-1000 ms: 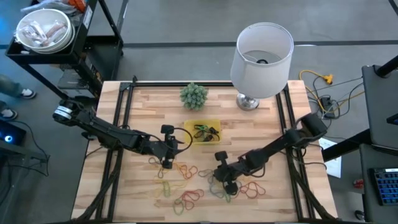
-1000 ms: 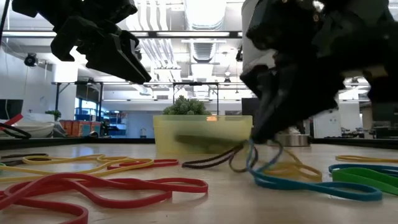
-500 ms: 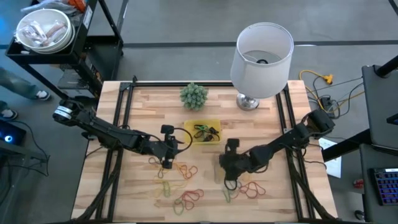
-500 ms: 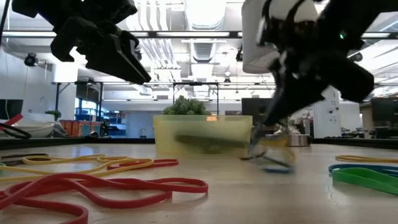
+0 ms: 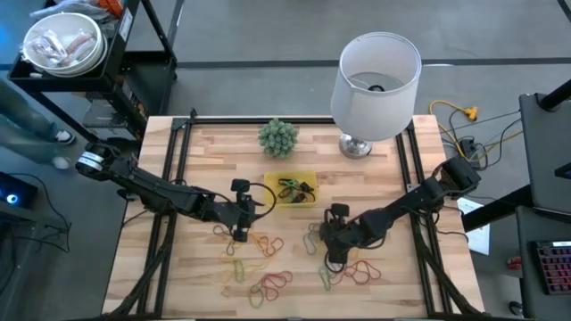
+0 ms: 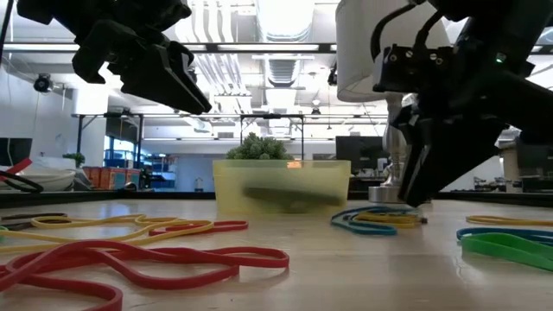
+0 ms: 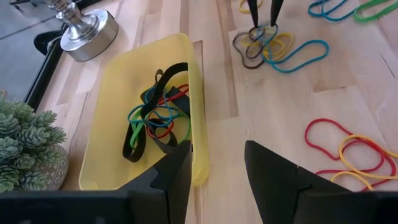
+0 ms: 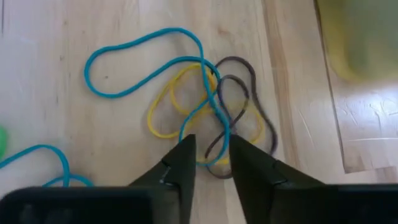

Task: Pick and place rubber bands into bin
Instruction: Put the blue rubber band into the yellow bin

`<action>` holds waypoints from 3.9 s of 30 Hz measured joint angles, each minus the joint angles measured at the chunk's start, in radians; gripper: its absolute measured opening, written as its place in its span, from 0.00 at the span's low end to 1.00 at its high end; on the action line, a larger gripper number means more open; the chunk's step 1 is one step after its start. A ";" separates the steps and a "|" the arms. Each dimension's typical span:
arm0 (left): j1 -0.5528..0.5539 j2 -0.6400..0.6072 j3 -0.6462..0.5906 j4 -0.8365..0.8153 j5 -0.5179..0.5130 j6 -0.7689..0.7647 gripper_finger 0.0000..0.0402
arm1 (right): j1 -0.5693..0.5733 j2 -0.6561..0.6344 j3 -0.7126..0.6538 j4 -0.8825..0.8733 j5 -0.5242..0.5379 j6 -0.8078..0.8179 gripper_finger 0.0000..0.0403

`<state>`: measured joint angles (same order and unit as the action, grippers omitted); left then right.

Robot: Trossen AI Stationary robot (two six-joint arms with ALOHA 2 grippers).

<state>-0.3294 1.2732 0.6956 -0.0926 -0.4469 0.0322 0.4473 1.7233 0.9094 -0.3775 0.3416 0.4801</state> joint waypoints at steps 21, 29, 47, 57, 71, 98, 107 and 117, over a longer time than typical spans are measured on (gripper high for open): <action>0.000 0.000 0.000 0.003 0.000 0.001 0.34 | 0.000 0.000 -0.048 0.061 -0.002 -0.017 0.39; 0.000 0.000 0.000 0.003 0.000 0.001 0.34 | 0.000 0.000 -0.051 0.108 -0.002 -0.059 0.29; 0.000 0.000 0.000 0.005 0.000 0.001 0.34 | -0.003 0.000 -0.073 0.119 0.025 -0.044 0.16; 0.000 0.000 0.000 0.005 0.000 0.001 0.34 | -0.002 0.001 -0.076 0.118 0.029 -0.112 0.02; 0.000 0.000 -0.001 0.005 0.000 0.001 0.34 | 0.055 -0.036 0.013 0.018 0.155 -0.182 0.02; -0.001 0.000 -0.014 0.023 0.000 0.001 0.34 | 0.010 -0.008 -0.052 0.073 0.065 -0.016 0.29; 0.000 0.000 -0.014 0.025 0.000 0.001 0.34 | 0.010 -0.008 -0.073 0.118 0.067 -0.021 0.27; 0.000 0.000 -0.014 0.028 0.000 0.001 0.34 | -0.005 -0.007 -0.107 0.153 0.069 -0.025 0.22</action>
<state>-0.3294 1.2728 0.6811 -0.0643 -0.4465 0.0334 0.4425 1.7161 0.8028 -0.2250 0.4103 0.4555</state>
